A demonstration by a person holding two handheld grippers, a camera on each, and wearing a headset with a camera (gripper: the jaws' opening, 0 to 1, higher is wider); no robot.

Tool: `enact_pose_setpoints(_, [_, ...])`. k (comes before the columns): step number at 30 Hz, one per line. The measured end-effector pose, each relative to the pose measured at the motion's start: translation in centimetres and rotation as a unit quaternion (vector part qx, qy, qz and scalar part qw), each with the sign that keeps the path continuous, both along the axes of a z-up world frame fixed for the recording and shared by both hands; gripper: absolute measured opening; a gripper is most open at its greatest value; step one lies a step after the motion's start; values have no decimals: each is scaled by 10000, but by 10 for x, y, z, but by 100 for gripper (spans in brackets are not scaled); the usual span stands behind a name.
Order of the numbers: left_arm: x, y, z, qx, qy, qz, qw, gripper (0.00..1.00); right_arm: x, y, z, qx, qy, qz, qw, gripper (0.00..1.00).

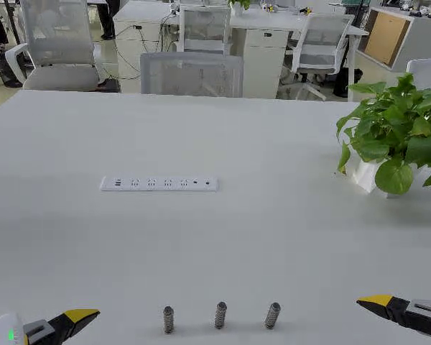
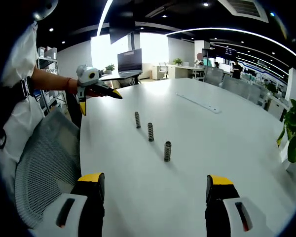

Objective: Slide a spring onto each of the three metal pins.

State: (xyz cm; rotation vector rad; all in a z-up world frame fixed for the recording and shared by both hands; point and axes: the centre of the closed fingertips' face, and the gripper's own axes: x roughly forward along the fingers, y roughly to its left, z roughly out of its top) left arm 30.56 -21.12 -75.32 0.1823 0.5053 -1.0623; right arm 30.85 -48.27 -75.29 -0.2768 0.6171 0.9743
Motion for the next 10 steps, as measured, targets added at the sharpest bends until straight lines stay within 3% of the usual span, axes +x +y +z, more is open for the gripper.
enact_pose_setpoints(10, [1,-3,0,-43,13,-14,10000,99,-1,-1,0,-2,1,-20,10000,83])
